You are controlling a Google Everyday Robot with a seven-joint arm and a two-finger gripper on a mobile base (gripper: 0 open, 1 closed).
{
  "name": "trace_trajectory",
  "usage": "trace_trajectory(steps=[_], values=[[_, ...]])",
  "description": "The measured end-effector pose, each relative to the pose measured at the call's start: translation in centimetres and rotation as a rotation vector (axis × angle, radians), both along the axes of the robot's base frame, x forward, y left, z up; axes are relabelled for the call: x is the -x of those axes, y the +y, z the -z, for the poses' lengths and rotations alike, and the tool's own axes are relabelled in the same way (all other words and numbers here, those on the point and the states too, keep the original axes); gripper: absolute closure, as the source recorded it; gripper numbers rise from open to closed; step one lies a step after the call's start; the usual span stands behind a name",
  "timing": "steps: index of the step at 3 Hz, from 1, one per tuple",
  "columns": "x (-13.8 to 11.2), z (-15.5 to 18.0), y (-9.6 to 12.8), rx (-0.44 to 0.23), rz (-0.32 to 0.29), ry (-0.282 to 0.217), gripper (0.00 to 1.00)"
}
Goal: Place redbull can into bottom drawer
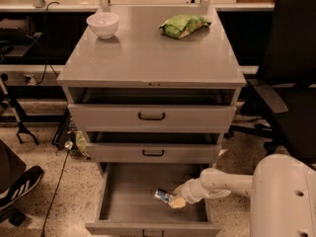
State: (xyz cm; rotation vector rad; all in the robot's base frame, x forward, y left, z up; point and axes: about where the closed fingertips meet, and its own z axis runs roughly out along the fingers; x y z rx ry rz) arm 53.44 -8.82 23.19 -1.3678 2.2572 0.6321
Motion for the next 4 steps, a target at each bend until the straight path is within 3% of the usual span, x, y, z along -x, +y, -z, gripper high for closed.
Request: trace_trajectory(steps=[1, 2, 4], values=[[0.3, 1.2, 0.4, 0.024, -0.014, 0.013, 1.00], [0.5, 3.1, 0.8, 0.030, -0.009, 0.025, 0.82], [0.2, 6.9, 1.5, 0.029, 0.016, 0.046, 0.30]])
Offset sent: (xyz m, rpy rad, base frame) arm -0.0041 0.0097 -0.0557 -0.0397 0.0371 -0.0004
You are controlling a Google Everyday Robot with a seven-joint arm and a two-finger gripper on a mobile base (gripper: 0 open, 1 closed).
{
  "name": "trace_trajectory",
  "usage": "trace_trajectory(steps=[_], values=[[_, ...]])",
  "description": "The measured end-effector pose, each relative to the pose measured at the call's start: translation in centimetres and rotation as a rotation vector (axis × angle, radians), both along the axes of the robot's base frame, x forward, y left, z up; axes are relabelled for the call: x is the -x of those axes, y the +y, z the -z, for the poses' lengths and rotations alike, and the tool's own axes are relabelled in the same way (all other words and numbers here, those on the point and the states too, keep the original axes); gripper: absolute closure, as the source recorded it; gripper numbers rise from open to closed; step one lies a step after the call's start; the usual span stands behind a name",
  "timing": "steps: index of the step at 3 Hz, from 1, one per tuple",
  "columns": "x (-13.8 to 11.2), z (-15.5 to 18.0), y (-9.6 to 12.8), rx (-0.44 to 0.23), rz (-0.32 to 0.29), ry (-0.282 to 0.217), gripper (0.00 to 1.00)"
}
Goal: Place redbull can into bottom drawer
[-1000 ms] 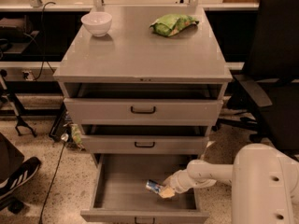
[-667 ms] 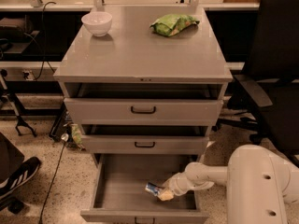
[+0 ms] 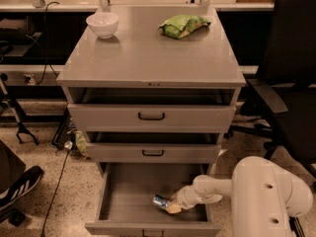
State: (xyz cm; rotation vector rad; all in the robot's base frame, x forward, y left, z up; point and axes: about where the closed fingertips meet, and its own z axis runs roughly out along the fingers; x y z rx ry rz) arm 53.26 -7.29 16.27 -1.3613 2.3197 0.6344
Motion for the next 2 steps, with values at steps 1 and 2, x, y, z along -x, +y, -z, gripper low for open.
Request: trace_trajectory(steps=[1, 2], values=[[-0.25, 1.20, 0.09, -0.017, 0.032, 0.004, 0.07], [-0.49, 1.54, 0.42, -0.030, 0.048, -0.004, 0.00]])
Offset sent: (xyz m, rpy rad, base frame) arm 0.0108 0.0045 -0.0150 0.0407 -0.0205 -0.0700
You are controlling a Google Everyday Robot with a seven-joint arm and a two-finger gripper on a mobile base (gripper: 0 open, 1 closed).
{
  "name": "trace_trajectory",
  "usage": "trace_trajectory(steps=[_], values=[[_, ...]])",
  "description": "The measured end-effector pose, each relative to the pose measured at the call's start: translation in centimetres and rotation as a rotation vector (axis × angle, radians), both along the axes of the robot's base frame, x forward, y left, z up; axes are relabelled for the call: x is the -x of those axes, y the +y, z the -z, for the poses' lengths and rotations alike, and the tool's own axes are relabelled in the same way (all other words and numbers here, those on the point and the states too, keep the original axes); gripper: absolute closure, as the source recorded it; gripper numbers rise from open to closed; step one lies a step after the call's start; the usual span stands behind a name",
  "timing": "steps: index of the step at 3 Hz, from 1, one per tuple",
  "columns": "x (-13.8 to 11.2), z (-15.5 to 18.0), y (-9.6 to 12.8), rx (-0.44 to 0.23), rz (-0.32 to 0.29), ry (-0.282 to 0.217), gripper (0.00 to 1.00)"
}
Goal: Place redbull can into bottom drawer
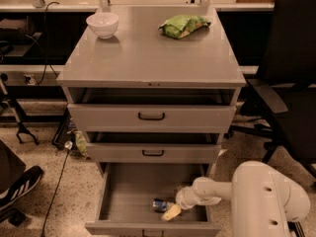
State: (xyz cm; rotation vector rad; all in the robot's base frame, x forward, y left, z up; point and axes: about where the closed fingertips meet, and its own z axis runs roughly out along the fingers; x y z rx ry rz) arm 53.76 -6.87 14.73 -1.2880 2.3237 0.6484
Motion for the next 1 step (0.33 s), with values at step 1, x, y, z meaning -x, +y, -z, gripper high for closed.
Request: trace_trajectory(steps=[1], values=[[0.00, 0.00, 0.00, 0.000, 0.000, 0.000, 0.00]])
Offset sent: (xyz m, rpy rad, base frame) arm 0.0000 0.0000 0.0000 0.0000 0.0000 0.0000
